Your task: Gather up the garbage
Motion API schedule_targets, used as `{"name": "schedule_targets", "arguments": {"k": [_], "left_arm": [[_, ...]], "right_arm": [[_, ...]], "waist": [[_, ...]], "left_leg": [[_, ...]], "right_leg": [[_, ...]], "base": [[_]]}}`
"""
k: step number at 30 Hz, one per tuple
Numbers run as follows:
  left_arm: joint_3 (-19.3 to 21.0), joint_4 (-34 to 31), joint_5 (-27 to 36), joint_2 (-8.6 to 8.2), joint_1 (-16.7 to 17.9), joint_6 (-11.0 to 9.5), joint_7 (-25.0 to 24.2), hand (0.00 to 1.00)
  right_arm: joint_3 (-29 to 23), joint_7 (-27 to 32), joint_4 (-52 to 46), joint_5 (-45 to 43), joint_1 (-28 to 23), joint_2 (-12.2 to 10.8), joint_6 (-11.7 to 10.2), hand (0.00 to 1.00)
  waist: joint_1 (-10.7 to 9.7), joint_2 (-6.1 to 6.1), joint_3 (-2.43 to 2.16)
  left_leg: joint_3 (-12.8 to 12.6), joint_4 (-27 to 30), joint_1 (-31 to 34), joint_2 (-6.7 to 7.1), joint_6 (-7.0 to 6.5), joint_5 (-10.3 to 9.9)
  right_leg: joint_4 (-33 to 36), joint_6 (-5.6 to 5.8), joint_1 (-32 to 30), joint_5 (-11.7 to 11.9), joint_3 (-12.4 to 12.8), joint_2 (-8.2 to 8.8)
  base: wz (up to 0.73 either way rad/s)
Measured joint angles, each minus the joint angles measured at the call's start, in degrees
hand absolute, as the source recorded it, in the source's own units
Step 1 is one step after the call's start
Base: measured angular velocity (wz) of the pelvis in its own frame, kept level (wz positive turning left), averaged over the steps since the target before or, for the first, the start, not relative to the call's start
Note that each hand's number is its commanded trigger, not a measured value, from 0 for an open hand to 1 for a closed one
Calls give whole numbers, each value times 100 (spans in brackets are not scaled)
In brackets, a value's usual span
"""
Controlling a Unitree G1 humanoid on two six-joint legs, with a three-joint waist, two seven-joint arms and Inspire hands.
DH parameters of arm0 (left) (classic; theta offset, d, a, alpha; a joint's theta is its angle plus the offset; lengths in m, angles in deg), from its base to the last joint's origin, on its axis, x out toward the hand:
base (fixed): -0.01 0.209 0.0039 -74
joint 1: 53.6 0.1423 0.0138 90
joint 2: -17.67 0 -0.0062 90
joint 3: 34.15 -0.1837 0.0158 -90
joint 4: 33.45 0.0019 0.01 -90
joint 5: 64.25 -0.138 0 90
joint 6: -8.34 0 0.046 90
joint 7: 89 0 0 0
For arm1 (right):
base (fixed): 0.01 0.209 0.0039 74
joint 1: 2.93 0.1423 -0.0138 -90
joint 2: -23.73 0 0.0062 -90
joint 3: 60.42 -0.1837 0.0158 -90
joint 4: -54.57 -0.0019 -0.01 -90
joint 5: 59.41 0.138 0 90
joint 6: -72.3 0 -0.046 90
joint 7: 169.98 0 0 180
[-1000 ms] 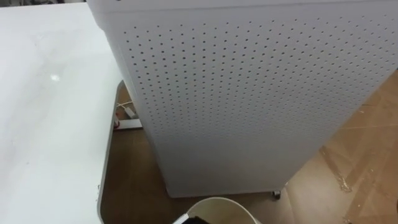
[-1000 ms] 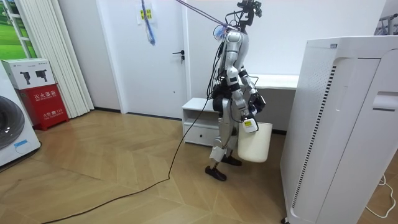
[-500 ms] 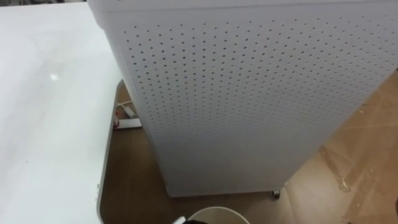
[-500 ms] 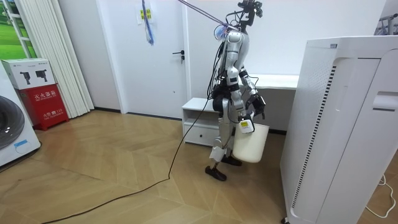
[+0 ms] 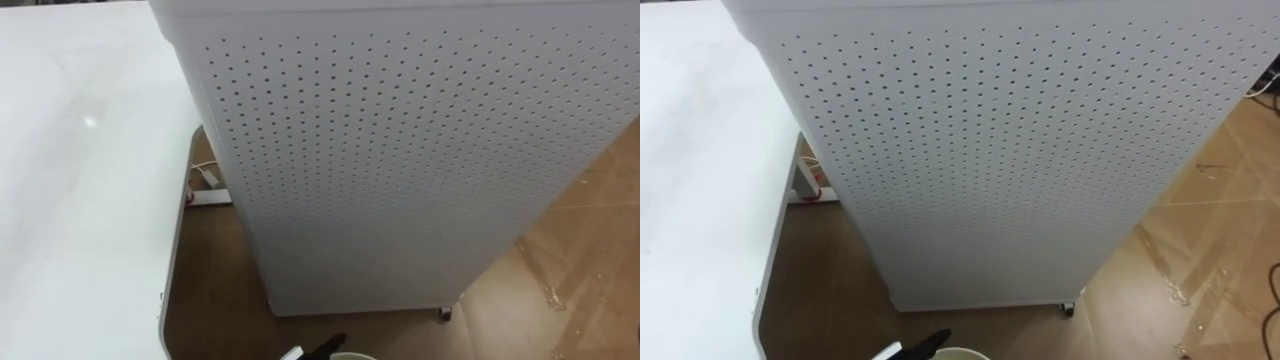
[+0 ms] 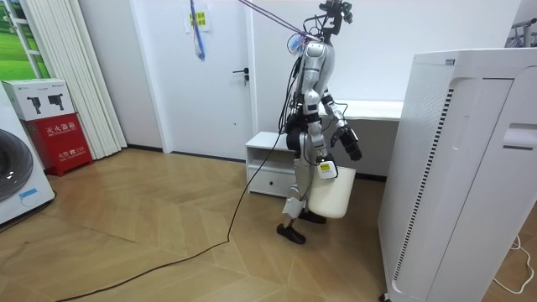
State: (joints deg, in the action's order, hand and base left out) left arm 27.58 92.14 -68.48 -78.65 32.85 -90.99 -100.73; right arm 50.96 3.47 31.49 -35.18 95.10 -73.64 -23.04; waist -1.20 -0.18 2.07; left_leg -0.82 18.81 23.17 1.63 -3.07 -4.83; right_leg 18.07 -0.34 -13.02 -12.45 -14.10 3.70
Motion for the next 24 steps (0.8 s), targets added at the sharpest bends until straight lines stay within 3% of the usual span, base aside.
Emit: {"name": "schedule_targets", "arguments": {"k": [9, 17, 20, 24], "left_arm": [[6, 39, -44, 6, 1, -2, -24, 0], [55, 676, -55, 33, -47, -91, 51, 0], [60, 919, -100, 14, -21, -124, 141, 0], [75, 1205, -98, 5, 48, -224, 163, 0]], "right_arm": [[-2, -49, -1, 2, -19, -4, -2, 100], [-16, -157, 76, 69, -91, 11, 7, 100], [-23, -179, 125, 64, -196, 29, 9, 100], [-84, -180, 216, 112, -332, 42, 1, 100]], "waist": [[-2, -37, -8], [-3, -70, -19], [-3, -80, -68], [-9, -82, -97]], "left_leg": [[-9, -16, 2, 0, -3, 5], [-7, -43, -148, -3, -1, 4], [-35, -122, -328, -2, 5, 3], [-19, -210, -580, 0, 39, -17]], "right_leg": [[-22, -1, -5, -2, 5, 5], [-147, -11, 174, 7, -6, -21], [-236, -10, 342, 9, 13, -28], [-436, -24, 648, 45, -1, -67]], "base": [[0], [0], [-4], [2]]}}
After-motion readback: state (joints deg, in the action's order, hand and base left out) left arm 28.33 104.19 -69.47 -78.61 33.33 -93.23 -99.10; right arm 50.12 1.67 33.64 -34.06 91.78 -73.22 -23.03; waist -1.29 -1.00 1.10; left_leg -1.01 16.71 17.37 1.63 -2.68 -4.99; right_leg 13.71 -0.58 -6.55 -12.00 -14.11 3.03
